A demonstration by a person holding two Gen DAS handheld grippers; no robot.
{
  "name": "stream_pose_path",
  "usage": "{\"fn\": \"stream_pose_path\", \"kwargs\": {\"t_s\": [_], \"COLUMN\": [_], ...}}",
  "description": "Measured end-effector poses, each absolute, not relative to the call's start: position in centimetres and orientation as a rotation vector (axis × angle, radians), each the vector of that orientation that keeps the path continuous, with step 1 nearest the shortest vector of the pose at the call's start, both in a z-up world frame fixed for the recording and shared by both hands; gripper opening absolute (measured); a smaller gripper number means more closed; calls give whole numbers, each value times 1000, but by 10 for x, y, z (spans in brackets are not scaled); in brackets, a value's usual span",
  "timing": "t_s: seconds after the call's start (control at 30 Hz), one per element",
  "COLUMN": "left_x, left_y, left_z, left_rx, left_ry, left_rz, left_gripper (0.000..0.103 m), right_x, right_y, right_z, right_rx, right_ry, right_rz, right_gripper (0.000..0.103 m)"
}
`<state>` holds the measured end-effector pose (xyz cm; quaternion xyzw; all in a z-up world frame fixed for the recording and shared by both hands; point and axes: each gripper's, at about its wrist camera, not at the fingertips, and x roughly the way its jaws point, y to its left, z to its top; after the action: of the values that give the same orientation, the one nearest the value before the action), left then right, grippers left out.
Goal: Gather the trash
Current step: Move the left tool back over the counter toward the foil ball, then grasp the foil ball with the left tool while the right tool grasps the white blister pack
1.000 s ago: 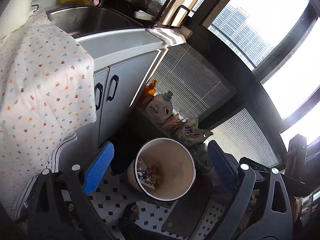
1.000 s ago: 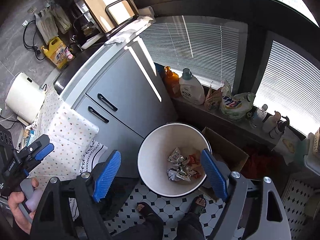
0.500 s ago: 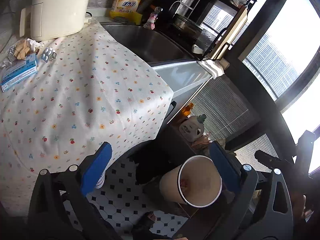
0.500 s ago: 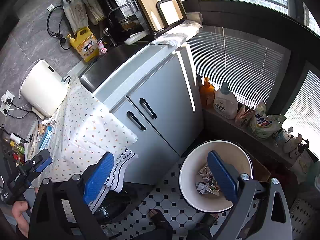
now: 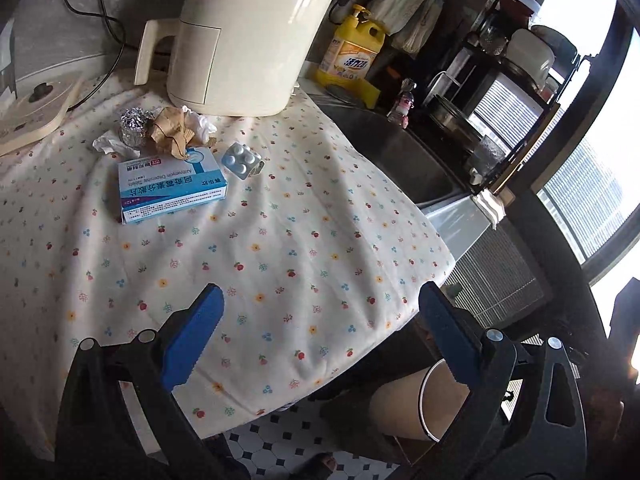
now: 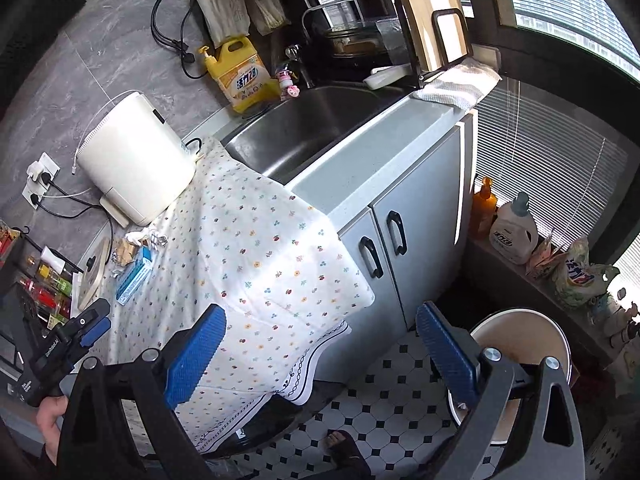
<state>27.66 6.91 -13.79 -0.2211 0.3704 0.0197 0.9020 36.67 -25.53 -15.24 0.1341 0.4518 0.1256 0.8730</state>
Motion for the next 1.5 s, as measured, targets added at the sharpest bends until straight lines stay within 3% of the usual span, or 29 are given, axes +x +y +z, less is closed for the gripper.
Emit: {"fn": "stream_pose_path", "kwargs": {"t_s": [0.53,1.0,1.2,1.47,1.5], "left_x": [298,360,384,407,408], "left_y": [213,284,287,289,290], "left_z": [-131,-151,-165,-180,-181], "left_rx": [-441,-413,-399,-396,-396], "left_ry": [697,759,805,841,844], "left_rz": [82,69,64,62,61], "left_gripper": [96,59,52,52,44], "right_x": [398,434,443,453,454], "right_y": [-108,-29,-9,1,3], "right_z": [-155,-158,-156,-159,-160], "right_rx": [250,193,174,163,162], "right_ry": [914,943,943,949,953], "right_rz": [297,345,358,355,358], "right_gripper": [95,95,95,95,95]}}
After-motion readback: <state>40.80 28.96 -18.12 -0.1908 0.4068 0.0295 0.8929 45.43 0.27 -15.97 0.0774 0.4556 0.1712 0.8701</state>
